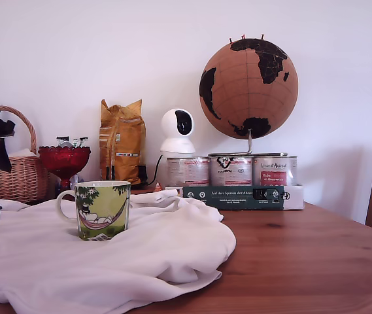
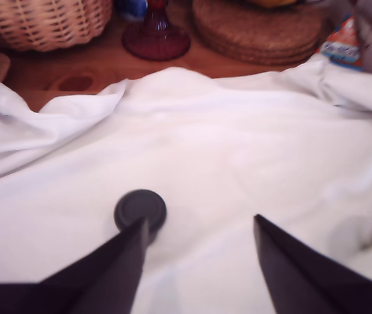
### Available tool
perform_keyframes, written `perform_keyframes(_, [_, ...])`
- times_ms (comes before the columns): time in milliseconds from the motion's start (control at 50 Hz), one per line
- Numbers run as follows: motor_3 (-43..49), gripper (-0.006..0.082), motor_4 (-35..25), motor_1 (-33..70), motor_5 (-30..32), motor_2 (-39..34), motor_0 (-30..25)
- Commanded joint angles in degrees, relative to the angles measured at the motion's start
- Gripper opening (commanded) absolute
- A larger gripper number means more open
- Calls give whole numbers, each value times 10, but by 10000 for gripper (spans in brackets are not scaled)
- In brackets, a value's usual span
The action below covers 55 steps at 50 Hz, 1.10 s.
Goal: Pick the grey coffee capsule and place it inside the green coffee cup
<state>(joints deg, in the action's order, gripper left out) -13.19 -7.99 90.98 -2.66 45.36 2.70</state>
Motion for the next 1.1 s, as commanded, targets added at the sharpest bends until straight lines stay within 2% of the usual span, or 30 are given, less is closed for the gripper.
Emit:
perform_keyframes(0, [5,585,8,27,11,22,3])
perform_keyframes(340, [69,614,38,139,16,122,13])
perform_keyframes(700, [78,607,28,201,16,150,21])
perform_keyframes(780, [76,539,28,201,20,150,21])
perform_keyframes(940, [68,219,19,201,28,153,22])
perform_keyframes(1000, [67,159,12,201,27,156,22])
perform_keyframes(1080, [58,144,6,201,27,156,22])
